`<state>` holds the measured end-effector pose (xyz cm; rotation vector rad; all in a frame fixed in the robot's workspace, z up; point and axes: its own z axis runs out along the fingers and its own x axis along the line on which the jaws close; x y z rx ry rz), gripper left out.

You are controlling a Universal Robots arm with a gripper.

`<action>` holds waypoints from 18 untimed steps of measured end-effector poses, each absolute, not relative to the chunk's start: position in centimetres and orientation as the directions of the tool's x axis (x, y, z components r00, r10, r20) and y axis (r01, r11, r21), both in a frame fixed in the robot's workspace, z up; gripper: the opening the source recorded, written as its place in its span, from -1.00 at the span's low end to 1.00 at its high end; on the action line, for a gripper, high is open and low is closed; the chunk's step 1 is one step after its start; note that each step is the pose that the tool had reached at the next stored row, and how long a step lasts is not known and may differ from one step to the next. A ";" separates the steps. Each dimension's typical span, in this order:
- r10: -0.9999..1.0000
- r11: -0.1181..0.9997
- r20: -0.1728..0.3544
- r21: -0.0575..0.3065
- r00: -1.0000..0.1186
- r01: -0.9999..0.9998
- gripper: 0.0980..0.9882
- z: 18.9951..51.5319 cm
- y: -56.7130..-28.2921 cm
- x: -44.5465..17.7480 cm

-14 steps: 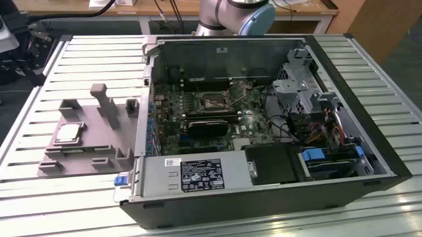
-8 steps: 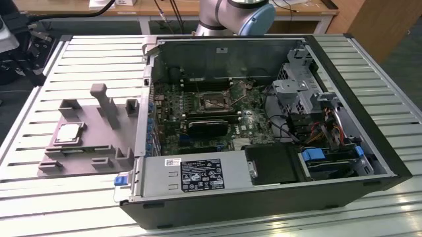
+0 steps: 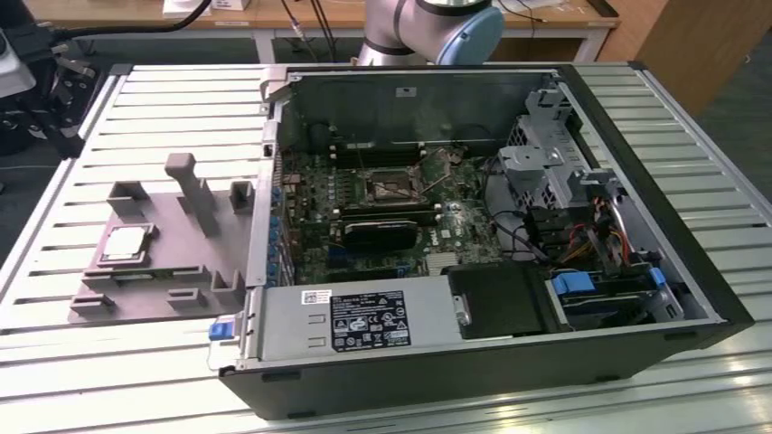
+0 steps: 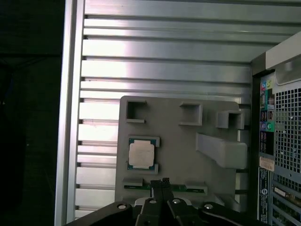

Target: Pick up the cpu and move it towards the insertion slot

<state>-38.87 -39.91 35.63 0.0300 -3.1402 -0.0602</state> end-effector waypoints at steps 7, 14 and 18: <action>-0.019 0.999 0.000 0.038 -1.000 -0.019 -0.99 34.6 -39.9 -38.9; -0.019 0.999 0.000 0.038 -1.000 -0.019 -0.99 33.8 -39.9 -38.9; -0.019 0.999 0.000 0.038 -1.000 -0.019 -0.99 33.4 -39.9 -38.9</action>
